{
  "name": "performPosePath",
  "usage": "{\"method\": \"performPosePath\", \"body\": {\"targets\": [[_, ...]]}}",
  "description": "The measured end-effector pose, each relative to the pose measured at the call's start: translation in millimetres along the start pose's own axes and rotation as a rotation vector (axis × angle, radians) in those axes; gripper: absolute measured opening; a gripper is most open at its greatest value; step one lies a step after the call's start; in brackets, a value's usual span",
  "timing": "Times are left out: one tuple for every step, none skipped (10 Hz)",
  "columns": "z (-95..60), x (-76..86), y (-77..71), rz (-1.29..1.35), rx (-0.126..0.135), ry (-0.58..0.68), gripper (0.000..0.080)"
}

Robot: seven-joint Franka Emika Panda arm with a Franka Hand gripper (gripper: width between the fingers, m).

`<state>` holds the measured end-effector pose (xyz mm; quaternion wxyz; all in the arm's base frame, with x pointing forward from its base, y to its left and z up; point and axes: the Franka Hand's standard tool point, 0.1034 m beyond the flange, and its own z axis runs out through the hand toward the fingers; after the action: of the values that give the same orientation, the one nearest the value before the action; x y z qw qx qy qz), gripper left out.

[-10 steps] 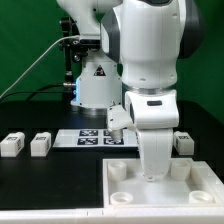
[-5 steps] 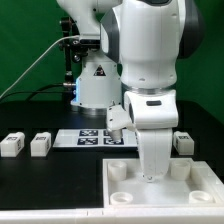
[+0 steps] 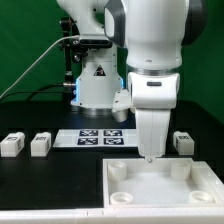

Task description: Assemble one leg

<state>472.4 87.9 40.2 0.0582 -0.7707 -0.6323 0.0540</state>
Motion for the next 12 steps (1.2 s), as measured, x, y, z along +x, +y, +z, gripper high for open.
{"method": "performPosePath", "body": {"targets": [[0.6,11.5,-8.0,0.128,0.007,0.004,0.0649],[1.4,25.6,-15.5,0.290,0.012,0.006,0.0649],[2.4,37.8,-21.5,0.406,0.017,0.007,0.0649],[2.9,51.6,-28.5,0.587,0.021,0.006,0.0649],[2.3,59.6,-33.1,0.727,0.025,0.001,0.0649],[1.8,66.5,-36.0,0.824,0.026,0.001,0.0649],[2.6,65.4,-35.9,0.915,0.037,0.005,0.0649],[2.6,65.9,-36.2,0.998,0.040,0.006,0.0649],[2.8,67.3,-37.2,1.090,0.045,0.006,0.0649],[3.7,69.8,-39.3,1.197,0.057,0.006,0.0649],[7.0,73.0,-49.0,1.247,0.082,-0.031,0.0649],[5.4,77.3,-57.5,1.244,0.104,-0.086,0.0649]]}}
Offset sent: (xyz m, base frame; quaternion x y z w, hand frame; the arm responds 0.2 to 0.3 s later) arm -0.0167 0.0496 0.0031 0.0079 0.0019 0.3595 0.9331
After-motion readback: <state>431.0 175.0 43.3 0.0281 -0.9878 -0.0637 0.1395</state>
